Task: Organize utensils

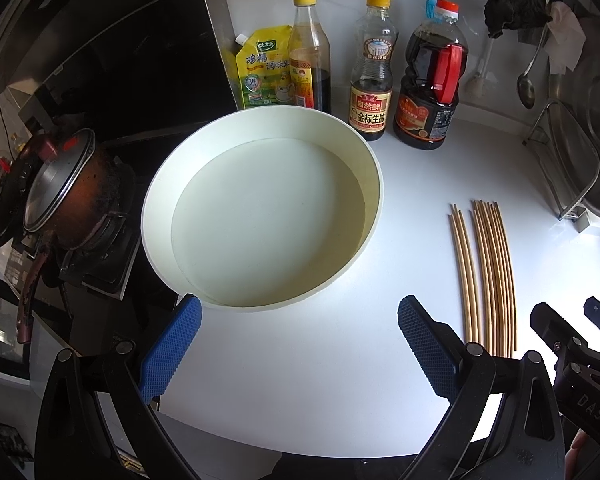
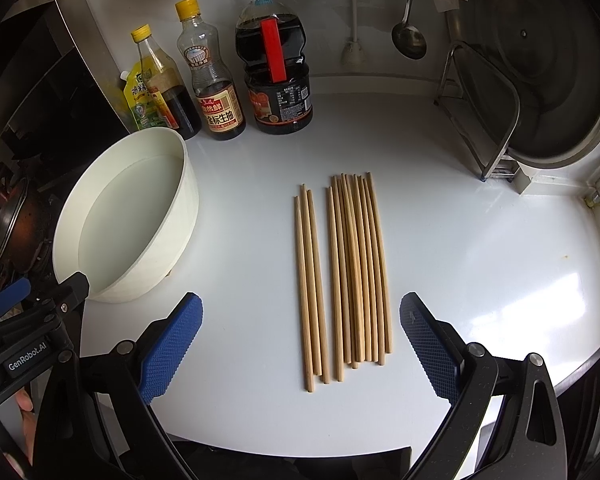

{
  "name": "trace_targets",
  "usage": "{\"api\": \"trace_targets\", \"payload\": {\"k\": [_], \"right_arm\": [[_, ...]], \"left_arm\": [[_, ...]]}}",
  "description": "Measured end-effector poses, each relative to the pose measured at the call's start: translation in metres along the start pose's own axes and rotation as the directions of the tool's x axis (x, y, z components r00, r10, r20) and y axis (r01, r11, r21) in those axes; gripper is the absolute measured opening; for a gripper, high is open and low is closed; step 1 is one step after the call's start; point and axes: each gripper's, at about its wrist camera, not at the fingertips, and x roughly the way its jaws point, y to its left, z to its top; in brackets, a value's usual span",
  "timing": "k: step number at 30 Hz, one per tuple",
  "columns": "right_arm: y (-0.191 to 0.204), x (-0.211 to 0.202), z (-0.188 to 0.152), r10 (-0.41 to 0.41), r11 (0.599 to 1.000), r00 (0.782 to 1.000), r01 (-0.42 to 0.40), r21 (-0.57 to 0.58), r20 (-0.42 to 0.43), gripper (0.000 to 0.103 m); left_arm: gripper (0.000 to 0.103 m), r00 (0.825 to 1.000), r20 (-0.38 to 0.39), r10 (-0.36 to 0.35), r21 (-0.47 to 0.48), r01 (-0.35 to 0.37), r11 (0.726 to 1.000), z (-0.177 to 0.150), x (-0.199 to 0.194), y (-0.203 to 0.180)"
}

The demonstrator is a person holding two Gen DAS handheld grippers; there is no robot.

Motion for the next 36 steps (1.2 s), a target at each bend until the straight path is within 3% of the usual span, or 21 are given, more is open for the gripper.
{"api": "trace_targets", "payload": {"k": [11, 15, 20, 27, 36], "right_arm": [[-0.056, 0.023, -0.015, 0.022, 0.998, 0.999, -0.021, 0.051, -0.025, 0.095], [-0.081, 0.035, -0.023, 0.001, 0.999, 1.000, -0.001, 0.053, 0.004, 0.095], [-0.101, 0.057, -0.031, -0.011, 1.000, 0.999, 0.010, 0.007, 0.031, 0.095], [-0.119, 0.091, -0.031, -0.026, 0.999, 1.000, 0.026, -0.030, 0.017, 0.094], [-0.135, 0.126, -0.023, -0.057, 0.998, 0.998, 0.057, -0.002, -0.032, 0.095]], "left_arm": [[0.097, 0.992, 0.011, -0.122, 0.060, 0.121, 0.991, -0.008, 0.019, -0.041], [0.097, 0.990, 0.004, -0.142, 0.118, 0.140, 0.983, -0.012, 0.033, -0.069], [0.097, 0.983, -0.026, -0.183, 0.120, 0.184, 0.975, -0.020, 0.056, -0.100], [0.097, 0.987, -0.052, -0.154, 0.118, 0.159, 0.980, -0.035, 0.092, -0.128], [0.097, 0.987, -0.082, -0.135, 0.078, 0.142, 0.987, -0.043, 0.120, -0.132]]}}
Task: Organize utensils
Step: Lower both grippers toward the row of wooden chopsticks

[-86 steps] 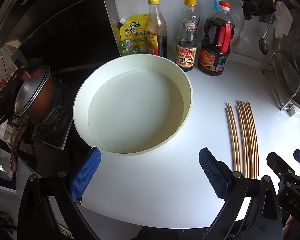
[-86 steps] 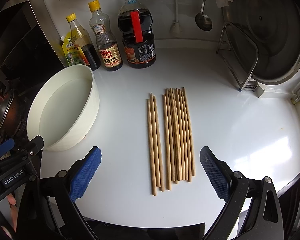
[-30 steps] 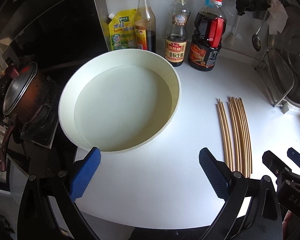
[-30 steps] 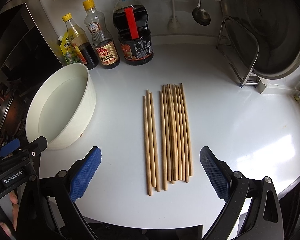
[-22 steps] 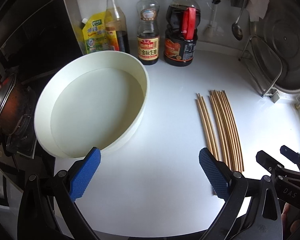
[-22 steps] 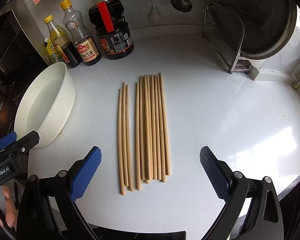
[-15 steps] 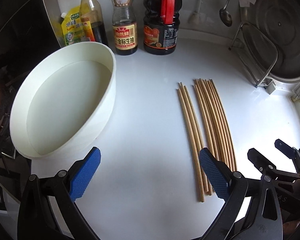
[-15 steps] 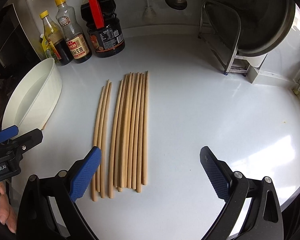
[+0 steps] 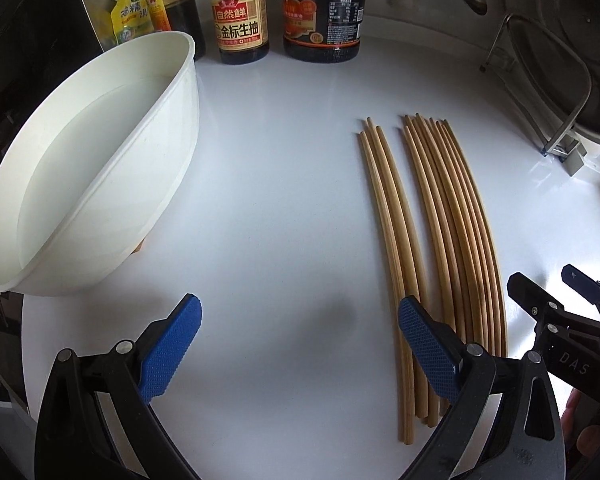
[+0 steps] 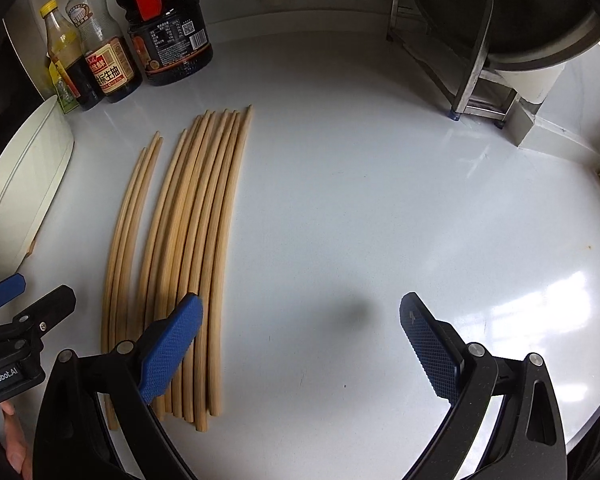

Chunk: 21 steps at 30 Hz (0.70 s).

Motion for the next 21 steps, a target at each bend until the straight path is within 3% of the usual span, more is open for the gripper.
{"api": "trace_targets", "payload": {"k": [21], "right_arm": [[0.004, 0.017, 0.009, -0.059, 0.997, 0.998, 0.059, -0.048, -0.011, 0.094]], "left_arm": [[0.097, 0.999, -0.040, 0.035, -0.014, -0.036, 0.999, -0.001, 0.023, -0.007]]}}
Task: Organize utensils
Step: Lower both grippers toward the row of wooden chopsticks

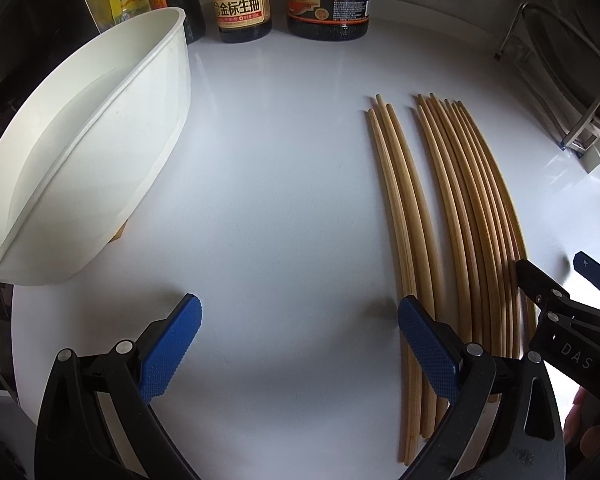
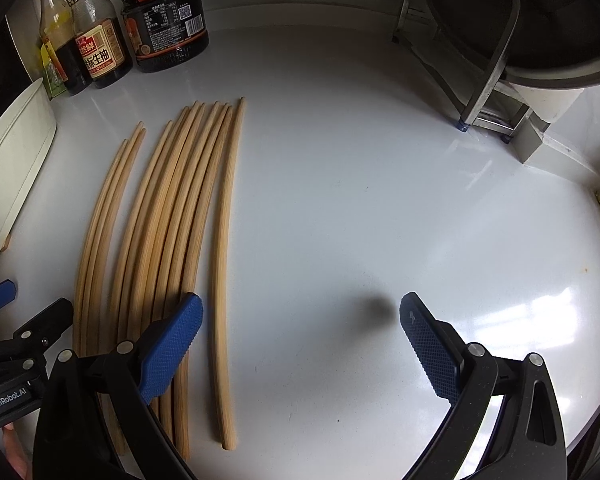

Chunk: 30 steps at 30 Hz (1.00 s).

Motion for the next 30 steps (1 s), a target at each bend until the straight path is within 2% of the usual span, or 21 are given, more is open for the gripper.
{"api": "trace_targets", "payload": {"k": [9, 15, 18, 30], "right_arm": [[-0.003, 0.002, 0.005, 0.005, 1.000, 1.000, -0.005, 0.006, 0.011, 0.095], [-0.005, 0.002, 0.003, 0.010, 1.000, 1.000, -0.010, 0.007, 0.013, 0.095], [-0.005, 0.001, 0.002, 0.011, 1.000, 1.000, -0.011, 0.009, 0.015, 0.094], [-0.007, -0.001, 0.000, 0.011, 1.000, 1.000, -0.011, 0.008, 0.022, 0.094]], "left_arm": [[0.097, 1.000, 0.006, 0.013, 0.005, -0.013, 1.000, 0.000, 0.001, -0.004], [0.097, 0.999, 0.044, -0.009, -0.014, 0.009, 1.000, 0.005, -0.009, -0.002], [0.097, 0.999, 0.032, 0.011, 0.005, -0.011, 1.000, 0.005, -0.005, -0.006], [0.097, 1.000, 0.028, -0.002, 0.002, 0.002, 1.000, 0.005, -0.006, -0.009]]}}
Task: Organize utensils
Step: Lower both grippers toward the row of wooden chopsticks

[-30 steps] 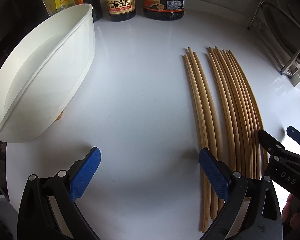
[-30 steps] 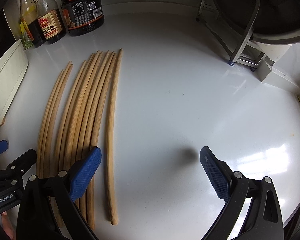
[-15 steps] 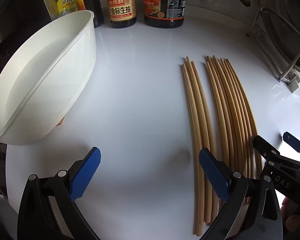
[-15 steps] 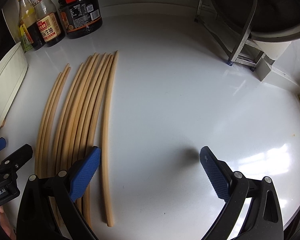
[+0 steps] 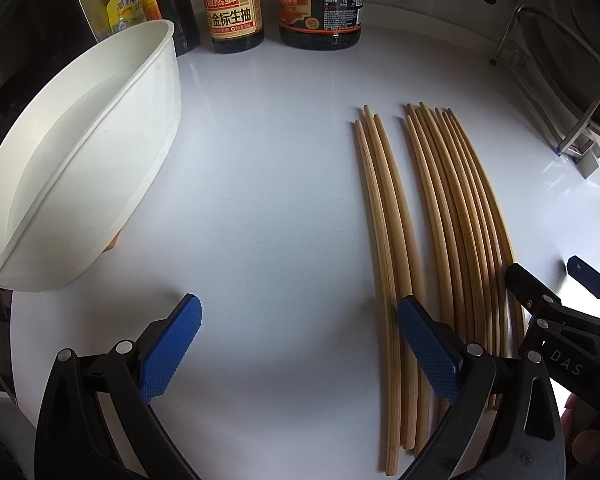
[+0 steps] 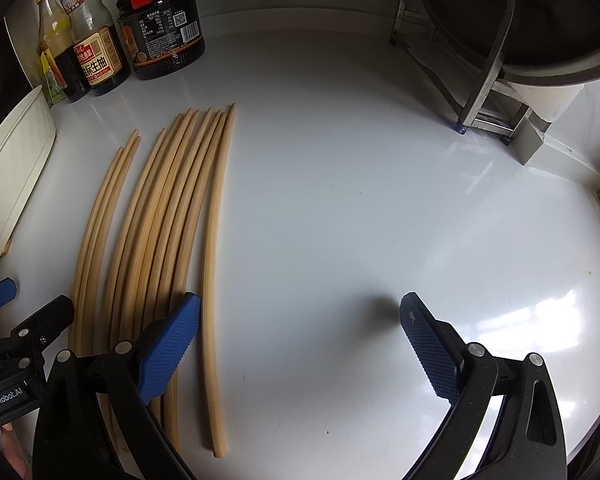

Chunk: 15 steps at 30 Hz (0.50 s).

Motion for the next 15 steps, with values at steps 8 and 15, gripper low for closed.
{"api": "trace_targets", "payload": {"k": [8, 15], "right_arm": [[-0.001, -0.001, 0.001, 0.003, 1.000, 1.000, -0.003, 0.001, 0.003, 0.095], [0.003, -0.001, 0.002, 0.005, 1.000, 1.000, -0.005, -0.014, 0.017, 0.094]], "left_arm": [[0.098, 1.000, -0.012, 0.025, 0.003, -0.025, 1.000, -0.001, 0.007, 0.002], [0.098, 0.999, -0.004, 0.054, -0.015, -0.054, 0.998, 0.004, 0.009, 0.008]]}}
